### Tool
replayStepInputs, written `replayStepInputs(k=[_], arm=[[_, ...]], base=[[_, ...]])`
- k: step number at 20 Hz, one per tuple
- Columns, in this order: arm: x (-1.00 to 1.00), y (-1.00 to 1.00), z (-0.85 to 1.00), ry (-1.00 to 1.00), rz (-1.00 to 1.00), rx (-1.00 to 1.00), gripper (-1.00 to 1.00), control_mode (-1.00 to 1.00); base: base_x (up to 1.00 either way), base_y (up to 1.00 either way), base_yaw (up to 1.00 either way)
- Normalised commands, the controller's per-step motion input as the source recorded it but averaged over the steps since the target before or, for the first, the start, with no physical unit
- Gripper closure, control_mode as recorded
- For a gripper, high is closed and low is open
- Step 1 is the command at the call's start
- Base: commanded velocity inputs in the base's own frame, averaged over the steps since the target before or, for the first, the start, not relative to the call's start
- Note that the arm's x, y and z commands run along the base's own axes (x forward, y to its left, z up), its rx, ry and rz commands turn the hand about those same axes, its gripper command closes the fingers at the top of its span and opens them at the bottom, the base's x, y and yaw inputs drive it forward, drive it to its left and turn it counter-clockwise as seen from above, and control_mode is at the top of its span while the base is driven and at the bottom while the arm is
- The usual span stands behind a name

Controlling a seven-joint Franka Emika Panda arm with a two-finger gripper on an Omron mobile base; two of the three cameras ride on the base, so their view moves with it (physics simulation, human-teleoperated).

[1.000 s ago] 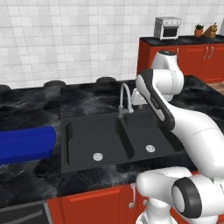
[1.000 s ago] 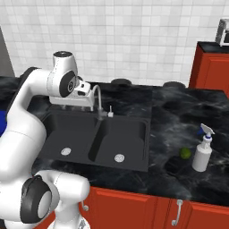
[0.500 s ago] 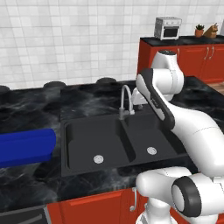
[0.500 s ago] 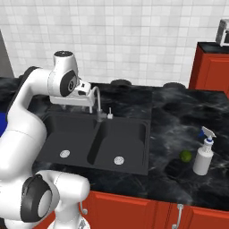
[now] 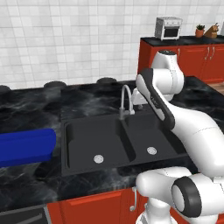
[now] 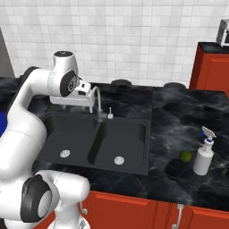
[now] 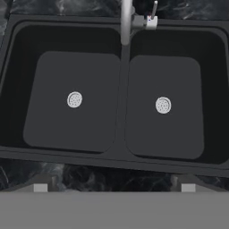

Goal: Pick up all produce items and place them in the sink. Turn on the sink faucet to wash them. Then turn the sink off and put them in the tray.

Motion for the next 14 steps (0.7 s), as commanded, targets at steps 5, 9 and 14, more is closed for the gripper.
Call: replayStepInputs(k=[5,9,14], arm=[[0.00,0.00,0.00,0.00,0.00,0.00,-1.00,1.00],[-0.11,0.05,0.00,0.00,0.00,0.00,-1.00,-1.00],[-0.27,0.42,0.00,0.00,0.00,-0.02,-1.00,-1.00]], base=[[0.00,0.00,0.00],[0.00,0.00,0.00],[0.00,0.00,0.00]])
